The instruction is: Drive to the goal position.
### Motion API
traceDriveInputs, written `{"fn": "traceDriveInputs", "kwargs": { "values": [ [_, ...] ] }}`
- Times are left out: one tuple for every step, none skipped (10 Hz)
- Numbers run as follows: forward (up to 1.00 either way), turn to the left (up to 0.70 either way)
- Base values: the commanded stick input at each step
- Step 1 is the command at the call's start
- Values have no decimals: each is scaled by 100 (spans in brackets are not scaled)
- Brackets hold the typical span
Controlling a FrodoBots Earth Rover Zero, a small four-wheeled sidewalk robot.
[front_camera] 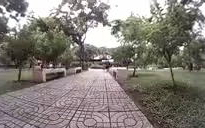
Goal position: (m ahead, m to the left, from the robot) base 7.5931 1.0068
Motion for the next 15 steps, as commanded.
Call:
{"fn": "traceDriveInputs", "kwargs": {
  "values": [
    [0,0],
    [2,0],
    [45,0],
    [0,0],
    [0,0],
    [0,0],
    [0,0],
    [11,38],
    [70,0],
    [58,0],
    [30,0],
    [2,0],
    [0,0],
    [0,0],
    [0,0]
  ]
}}
